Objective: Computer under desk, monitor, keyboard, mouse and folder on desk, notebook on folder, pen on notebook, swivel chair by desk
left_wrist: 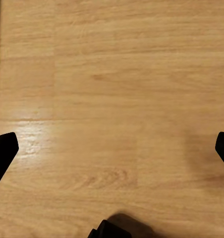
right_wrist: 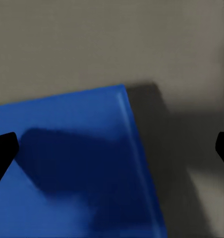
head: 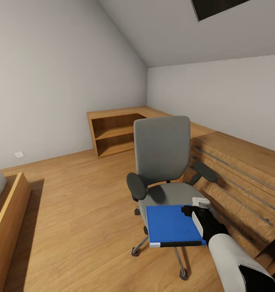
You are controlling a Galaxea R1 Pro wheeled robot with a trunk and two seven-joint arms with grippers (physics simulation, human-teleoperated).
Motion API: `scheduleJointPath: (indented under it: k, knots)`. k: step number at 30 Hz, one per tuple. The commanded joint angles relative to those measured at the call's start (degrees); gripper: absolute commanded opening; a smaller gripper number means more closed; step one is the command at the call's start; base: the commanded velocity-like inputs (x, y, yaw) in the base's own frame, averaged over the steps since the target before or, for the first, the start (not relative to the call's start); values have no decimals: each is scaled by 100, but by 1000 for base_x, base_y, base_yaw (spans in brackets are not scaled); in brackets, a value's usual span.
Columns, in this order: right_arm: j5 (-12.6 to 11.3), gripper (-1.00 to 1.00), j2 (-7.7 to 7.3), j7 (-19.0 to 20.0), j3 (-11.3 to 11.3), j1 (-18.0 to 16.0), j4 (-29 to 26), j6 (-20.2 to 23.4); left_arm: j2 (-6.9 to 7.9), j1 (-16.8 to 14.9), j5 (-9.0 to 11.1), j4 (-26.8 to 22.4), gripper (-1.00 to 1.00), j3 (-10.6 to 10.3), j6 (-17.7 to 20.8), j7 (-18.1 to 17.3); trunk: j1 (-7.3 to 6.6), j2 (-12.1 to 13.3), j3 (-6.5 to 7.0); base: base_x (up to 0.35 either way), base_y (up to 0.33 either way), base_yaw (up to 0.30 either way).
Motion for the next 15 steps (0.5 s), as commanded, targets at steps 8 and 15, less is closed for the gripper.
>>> scheduleJointPath:
  k: [8,15]
  knots:
    - [37,100,19,26,-49,-3,-441,34,-2,-2,59,1,100,1,-16,4,-1,-2,-5,0,0,0]
    - [10,100,32,23,-60,-3,-640,44,-2,-2,56,1,100,1,-12,-1,-1,-2,-5,0,0,0]
